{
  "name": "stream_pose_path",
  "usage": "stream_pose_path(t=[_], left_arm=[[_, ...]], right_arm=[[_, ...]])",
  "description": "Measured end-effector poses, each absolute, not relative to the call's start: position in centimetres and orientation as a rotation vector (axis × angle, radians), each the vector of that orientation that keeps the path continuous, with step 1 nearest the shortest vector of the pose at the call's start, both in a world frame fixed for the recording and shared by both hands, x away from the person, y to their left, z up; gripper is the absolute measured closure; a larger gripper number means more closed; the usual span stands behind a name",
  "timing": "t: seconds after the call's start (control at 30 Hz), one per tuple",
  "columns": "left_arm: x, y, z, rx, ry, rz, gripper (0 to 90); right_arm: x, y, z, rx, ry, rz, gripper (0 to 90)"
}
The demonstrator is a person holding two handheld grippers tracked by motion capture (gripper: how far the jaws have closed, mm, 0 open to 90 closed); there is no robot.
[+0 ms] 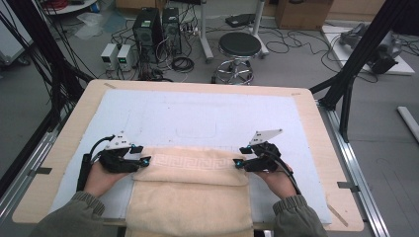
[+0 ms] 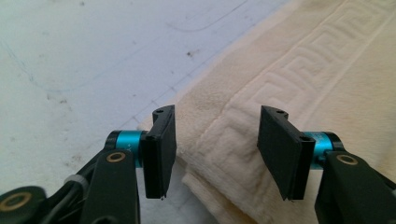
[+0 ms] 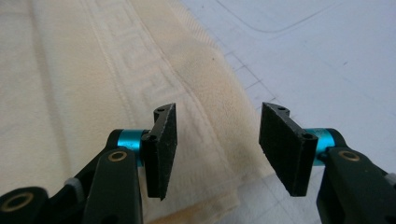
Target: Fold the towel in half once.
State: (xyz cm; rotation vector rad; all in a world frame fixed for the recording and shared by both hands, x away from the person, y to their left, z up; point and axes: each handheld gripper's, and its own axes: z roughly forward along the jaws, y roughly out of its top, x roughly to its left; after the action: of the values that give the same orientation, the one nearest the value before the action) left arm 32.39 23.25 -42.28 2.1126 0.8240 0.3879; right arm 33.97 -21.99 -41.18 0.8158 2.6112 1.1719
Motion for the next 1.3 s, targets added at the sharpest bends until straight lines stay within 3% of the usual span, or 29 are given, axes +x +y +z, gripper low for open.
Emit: stream_pose_path(t=[0.13, 0.37, 0.5, 0.77, 1.3], left_arm=[[33.2, 23.3, -43.0, 2.126, 0.858, 0.354, 48.3], [33.3, 22.9, -43.4, 2.160, 0.839, 0.324, 63.8], [33.1, 22.8, -43.2, 2.167, 0.825, 0.335, 71.0], [32.8, 23.0, -42.6, 2.144, 0.816, 0.377, 76.9], [32.4, 23.5, -40.2, 2.054, 0.807, 0.424, 77.4]], right_arm=[[34.8, -21.4, -42.4, 0.846, 2.676, 1.133, 47.6], [35.3, -21.1, -43.3, 0.843, 2.741, 1.155, 67.1], [35.1, -21.1, -43.1, 0.810, 2.738, 1.158, 72.9], [34.8, -21.4, -42.4, 0.796, 2.712, 1.189, 77.2], [34.4, -21.3, -39.6, 0.732, 2.650, 1.218, 79.3]])
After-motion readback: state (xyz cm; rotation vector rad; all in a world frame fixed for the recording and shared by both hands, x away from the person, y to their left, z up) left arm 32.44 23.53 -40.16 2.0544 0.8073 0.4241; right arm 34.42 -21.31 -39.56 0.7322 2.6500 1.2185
